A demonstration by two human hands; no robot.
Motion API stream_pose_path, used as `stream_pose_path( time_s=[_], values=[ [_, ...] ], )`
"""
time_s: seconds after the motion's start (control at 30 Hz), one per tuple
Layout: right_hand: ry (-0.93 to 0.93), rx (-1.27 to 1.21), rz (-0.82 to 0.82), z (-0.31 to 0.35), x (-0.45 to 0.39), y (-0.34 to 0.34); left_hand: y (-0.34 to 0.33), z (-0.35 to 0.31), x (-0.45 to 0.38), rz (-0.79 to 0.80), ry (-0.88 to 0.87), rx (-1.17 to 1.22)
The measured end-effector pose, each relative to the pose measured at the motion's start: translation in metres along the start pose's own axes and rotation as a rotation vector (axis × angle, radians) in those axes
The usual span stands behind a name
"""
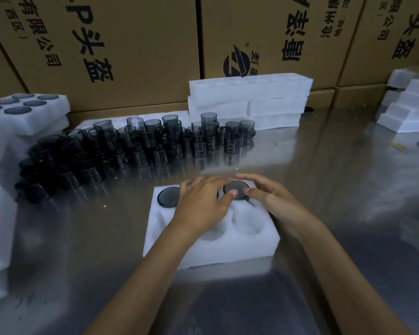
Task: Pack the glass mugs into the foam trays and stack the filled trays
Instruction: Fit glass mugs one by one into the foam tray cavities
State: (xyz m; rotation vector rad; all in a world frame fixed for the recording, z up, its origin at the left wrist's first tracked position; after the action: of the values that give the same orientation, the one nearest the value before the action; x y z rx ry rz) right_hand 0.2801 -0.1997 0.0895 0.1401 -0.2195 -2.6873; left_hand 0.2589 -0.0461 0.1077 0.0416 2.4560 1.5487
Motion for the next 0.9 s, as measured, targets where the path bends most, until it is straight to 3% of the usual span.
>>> stream_pose_path(
  time_s=[0.3,0.57,0.77,0.9],
  values=[
    [0.046,-0.194,-0.124,-0.009,0.001,-0.004,0.002,0.002,-0.001,-0.045,-0.02,-0.005],
    [0.088,-0.2,-0.235,-0.009,-0.027,-0.028,0.02,0.036,-0.019,-0.043,0.061,0.04],
    [0.005,-0.021,-0.36,-0.013,-0.073,-0.014,0.027,0.051,-0.029,-0.051,0.109,0.065],
    [-0.108,0.328,-0.378,-0.018,-0.119,0.016,0.025,0.051,-0.029,-0.073,0.098,0.037]
  ],
)
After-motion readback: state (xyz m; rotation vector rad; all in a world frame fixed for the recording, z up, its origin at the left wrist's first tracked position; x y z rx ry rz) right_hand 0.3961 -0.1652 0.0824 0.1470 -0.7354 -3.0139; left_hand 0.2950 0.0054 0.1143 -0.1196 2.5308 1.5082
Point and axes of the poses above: each hand's wrist, its own x-axis away from the middle knuckle, its own y-axis out of the back of the hand, z = x × y, the point moved 7 cm from there along -x, towards the middle knuckle, and after that the axes turned 7 degrees about z, right-handed, at the moved point
